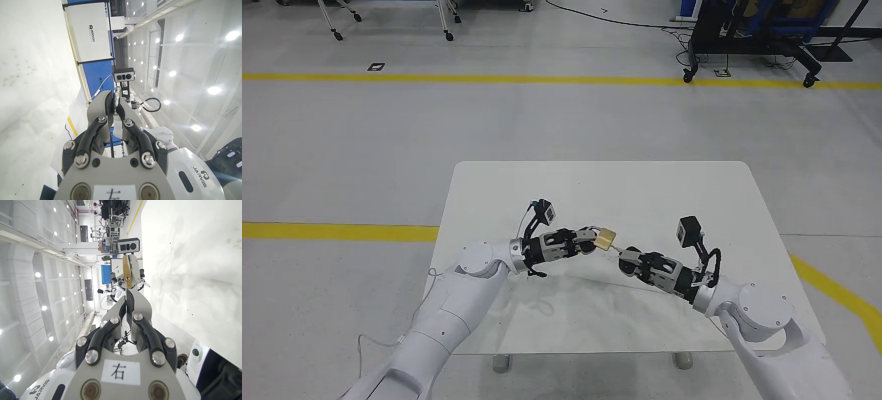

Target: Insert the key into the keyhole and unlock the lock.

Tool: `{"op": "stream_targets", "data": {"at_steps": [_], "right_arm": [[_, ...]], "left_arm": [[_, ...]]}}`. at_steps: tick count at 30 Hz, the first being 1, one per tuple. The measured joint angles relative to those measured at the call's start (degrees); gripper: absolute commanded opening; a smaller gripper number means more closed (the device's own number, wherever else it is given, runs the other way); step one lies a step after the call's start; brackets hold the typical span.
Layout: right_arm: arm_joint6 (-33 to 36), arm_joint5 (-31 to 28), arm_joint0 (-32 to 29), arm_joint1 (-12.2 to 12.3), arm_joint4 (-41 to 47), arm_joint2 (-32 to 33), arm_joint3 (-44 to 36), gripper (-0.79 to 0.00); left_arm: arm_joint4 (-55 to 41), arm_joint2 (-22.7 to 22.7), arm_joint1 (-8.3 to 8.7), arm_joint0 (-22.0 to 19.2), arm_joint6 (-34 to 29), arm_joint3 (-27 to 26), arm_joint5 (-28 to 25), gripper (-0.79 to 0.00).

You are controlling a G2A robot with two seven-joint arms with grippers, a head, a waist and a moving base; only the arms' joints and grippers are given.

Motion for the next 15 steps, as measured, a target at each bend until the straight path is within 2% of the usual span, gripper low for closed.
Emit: {"op": "stream_targets", "data": {"at_steps": [9,15], "right_arm": [[-0.3,0.47,0.35,-0.02,0.37,-0.05,-0.02,-0.785],[-1.18,-5.38,1.7,-0.42,7.84,2.32,1.72,-0.785]], "left_arm": [[0.16,-0.1,-0.06,0.05,-0.61,-0.11,-0.13,-0.785],[0.07,-0.1,-0.08,0.1,-1.77,-0.28,-0.3,-0.785]]}}
